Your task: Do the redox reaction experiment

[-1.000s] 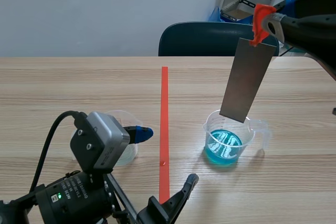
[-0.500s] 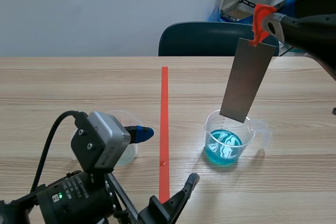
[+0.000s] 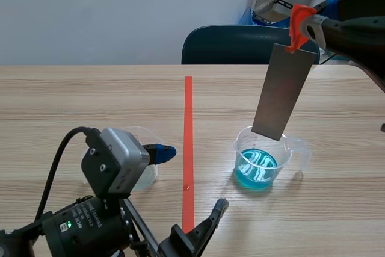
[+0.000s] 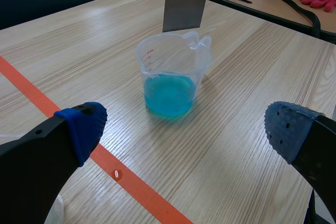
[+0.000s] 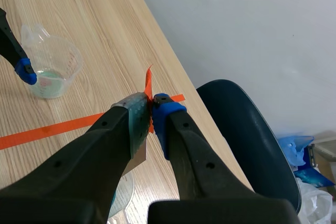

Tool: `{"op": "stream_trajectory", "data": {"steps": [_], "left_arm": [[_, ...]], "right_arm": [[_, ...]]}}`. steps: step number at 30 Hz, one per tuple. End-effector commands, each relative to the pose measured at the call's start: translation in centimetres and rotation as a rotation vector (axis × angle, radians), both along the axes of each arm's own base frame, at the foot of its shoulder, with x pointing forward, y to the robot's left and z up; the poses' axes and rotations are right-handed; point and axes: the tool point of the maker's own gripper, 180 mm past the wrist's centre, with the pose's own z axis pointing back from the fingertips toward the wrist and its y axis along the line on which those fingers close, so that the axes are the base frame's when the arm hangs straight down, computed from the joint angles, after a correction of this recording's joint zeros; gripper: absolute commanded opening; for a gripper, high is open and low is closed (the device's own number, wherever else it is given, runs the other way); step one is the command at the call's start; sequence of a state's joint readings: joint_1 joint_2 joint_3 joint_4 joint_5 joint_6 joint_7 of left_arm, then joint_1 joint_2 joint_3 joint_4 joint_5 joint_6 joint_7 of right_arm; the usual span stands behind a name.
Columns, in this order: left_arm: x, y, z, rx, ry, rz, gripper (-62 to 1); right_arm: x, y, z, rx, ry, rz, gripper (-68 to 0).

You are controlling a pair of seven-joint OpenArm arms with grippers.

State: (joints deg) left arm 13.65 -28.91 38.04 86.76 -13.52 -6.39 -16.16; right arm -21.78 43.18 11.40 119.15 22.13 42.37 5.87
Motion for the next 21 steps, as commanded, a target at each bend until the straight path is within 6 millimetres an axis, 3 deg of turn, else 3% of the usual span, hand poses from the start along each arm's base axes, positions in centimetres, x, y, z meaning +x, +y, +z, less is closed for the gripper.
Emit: {"op": "stream_trajectory", "data": {"steps": [1, 14, 21], "left_arm": [[0.3, -0.2, 1.0, -0.032, -0.021, 0.003, 1.4], [0.3, -0.2, 1.3, -0.046, -0.032, 0.004, 1.4], [0.3, -0.2, 1.3, -0.046, -0.032, 0.004, 1.4]], "right_arm": [[-0.2, 0.3, 0.9, 0.01, -0.025, 0.017, -66.7], [0.0, 0.1, 0.5, -0.008, -0.026, 0.01, -66.7], [-0.1, 0.2, -1.2, -0.026, -0.01, 0.032, -66.7]]}}
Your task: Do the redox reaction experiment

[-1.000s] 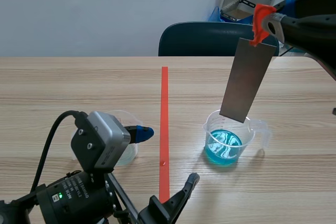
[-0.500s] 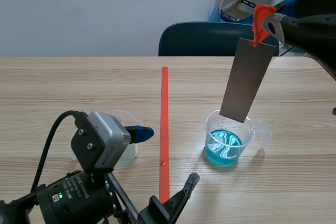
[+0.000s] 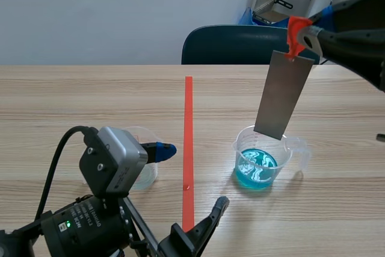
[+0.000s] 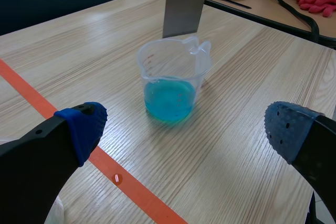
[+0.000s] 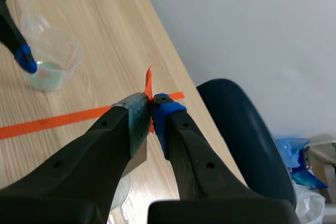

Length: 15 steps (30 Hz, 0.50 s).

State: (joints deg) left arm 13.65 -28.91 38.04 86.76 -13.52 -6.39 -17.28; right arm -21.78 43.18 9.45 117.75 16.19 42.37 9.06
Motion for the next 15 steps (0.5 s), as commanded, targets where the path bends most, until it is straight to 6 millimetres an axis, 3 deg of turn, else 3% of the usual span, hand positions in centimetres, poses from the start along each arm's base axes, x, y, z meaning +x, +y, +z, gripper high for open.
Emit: {"op": "stream_trajectory", "data": {"steps": [1, 15], "left_arm": [[0.3, -0.2, 1.0, -0.031, -0.02, 0.003, 1.4], [0.3, -0.2, 0.9, -0.031, -0.019, 0.003, 1.4]], "right_arm": [[-0.1, 0.2, -0.1, 0.023, -0.001, 0.021, -66.6], [-0.1, -0.7, -4.5, 0.024, 0.037, 0.045, -66.7]]}}
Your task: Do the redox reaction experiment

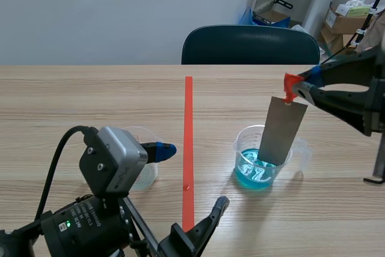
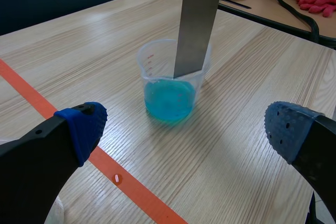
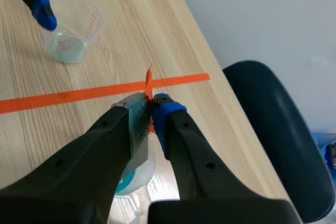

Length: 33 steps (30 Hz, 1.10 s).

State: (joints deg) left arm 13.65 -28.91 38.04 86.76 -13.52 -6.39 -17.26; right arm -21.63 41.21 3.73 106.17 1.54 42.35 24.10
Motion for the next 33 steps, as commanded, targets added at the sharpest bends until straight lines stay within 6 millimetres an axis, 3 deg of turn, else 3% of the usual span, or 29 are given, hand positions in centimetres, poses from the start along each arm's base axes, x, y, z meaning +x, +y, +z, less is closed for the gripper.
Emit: {"op": "stream_trajectory", "data": {"steps": [1, 18, 33], "left_arm": [[0.3, -0.2, 1.0, -0.031, -0.02, 0.003, 1.4], [0.3, -0.2, 1.0, -0.031, -0.02, 0.003, 1.4], [0.3, -0.2, 1.0, -0.031, -0.02, 0.003, 1.4]], "right_arm": [[0.1, 0.4, 0.6, 0.031, -0.022, 0.012, -66.7], [2.3, 0.8, -5.1, 0.002, -0.01, 0.006, -66.7], [2.3, 0.8, -5.2, 0.002, -0.012, 0.013, -66.7]]}}
